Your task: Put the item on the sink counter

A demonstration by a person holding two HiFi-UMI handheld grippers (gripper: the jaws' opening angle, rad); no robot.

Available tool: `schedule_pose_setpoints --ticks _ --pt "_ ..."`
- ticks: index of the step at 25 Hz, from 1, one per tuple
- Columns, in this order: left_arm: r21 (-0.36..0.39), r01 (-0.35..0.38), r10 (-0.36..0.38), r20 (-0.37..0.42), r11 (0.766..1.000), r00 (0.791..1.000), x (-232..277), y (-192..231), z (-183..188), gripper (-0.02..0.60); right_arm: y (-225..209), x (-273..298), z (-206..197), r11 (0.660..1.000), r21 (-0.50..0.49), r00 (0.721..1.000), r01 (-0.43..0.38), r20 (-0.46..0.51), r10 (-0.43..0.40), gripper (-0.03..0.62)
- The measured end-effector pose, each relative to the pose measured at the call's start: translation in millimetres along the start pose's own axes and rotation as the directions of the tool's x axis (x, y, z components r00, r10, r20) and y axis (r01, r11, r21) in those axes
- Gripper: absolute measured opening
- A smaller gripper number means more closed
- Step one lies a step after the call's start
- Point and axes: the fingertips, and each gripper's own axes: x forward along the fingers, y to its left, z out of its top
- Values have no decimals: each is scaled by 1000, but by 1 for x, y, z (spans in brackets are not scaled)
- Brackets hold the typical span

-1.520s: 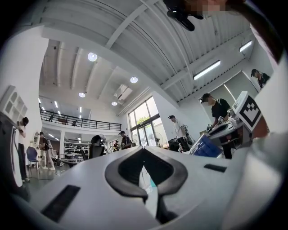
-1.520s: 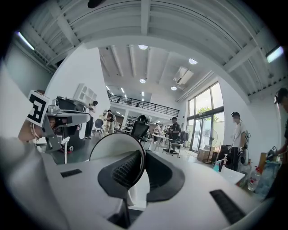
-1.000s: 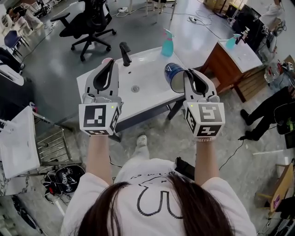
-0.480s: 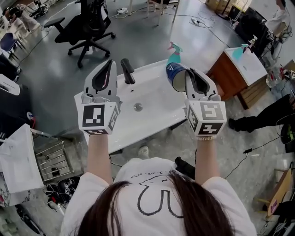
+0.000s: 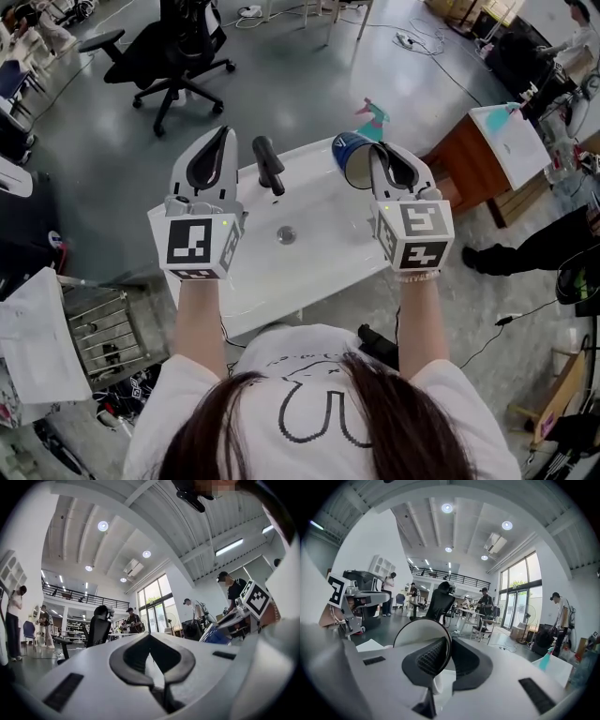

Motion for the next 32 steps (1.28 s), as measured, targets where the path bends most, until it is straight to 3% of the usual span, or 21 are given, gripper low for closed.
schedule_pose_setpoints --ticks 5,9,12,17,24,32 --pt "-11 -2 1 -22 1000 1000 8 7 -16 9 5 34 -22 998 34 995 -51 -89 54 57" --pt "-18 -10 10 -36 1000 999 12 10 -25 9 12 57 -34 994 -11 982 -110 -156 107 57" --pt "-23 -24 22 -54 999 998 15 11 -33 9 18 72 -45 985 -62 967 -158 -212 142 57" --pt "-25 -51 49 -84 998 995 23 10 -46 9 17 98 -74 974 -50 933 -222 -303 196 57" --pt "-4 -108 106 -115 994 988 38 14 -55 9 16 139 -113 944 28 852 -327 -424 308 57" --pt "23 -158 160 -138 987 977 50 14 -61 9 25 178 -143 891 25 744 -453 -541 393 57"
